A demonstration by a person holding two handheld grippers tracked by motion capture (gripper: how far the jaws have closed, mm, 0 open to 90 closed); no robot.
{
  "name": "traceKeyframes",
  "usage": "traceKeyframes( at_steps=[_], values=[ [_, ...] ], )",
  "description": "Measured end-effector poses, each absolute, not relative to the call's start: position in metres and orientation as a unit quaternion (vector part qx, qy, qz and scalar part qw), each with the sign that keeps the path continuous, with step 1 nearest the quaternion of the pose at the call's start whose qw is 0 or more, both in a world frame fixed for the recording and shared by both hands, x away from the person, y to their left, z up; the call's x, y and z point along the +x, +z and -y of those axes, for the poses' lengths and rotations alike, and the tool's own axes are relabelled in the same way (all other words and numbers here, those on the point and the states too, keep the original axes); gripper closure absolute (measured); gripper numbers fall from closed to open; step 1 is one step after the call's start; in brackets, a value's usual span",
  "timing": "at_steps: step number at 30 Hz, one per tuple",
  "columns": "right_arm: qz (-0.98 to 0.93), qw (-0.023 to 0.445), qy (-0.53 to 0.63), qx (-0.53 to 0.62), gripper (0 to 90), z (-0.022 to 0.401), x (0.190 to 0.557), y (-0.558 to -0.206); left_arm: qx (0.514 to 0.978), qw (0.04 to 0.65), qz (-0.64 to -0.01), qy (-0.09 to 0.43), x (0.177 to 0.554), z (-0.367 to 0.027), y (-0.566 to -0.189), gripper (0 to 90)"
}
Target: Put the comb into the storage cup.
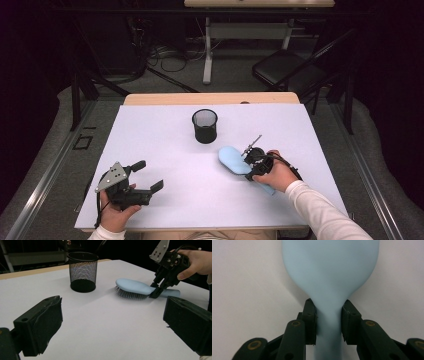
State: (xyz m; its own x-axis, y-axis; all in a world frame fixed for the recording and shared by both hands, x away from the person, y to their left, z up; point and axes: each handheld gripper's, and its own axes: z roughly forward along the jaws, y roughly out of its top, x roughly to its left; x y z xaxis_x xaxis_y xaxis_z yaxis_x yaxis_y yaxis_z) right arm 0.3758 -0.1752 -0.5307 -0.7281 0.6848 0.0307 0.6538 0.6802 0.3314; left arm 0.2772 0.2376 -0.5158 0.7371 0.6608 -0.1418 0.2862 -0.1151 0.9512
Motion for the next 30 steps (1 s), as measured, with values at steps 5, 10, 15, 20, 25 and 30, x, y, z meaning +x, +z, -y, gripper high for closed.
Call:
traceKeyframes(
  at_steps=[5, 10, 15, 20, 25, 30],
  values=[
    [-0.915, 0.045, 0.161, 0.367, 69.1, 0.1757, 0.3750, -0.5300, 0.729, 0.580, -0.326, 0.163, 0.2771, -0.2376, -0.5159, 2.3],
    [-0.914, 0.044, 0.161, 0.369, 69.2, 0.1766, 0.3746, -0.5299, 0.729, 0.580, -0.326, 0.163, 0.2770, -0.2374, -0.5158, 2.3],
    [-0.914, 0.044, 0.159, 0.370, 69.2, 0.1766, 0.3736, -0.5293, 0.729, 0.580, -0.326, 0.163, 0.2770, -0.2375, -0.5158, 2.3],
    [-0.914, 0.048, 0.162, 0.368, 69.3, 0.1765, 0.3730, -0.5294, 0.729, 0.579, -0.326, 0.163, 0.2770, -0.2373, -0.5158, 2.3],
    [-0.914, 0.048, 0.166, 0.366, 69.3, 0.1768, 0.3724, -0.5291, 0.729, 0.579, -0.326, 0.163, 0.2770, -0.2375, -0.5159, 2.3],
    [-0.912, 0.047, 0.170, 0.371, 69.4, 0.1768, 0.3714, -0.5290, 0.730, 0.578, -0.325, 0.164, 0.2770, -0.2374, -0.5158, 2.3]
  ],
)
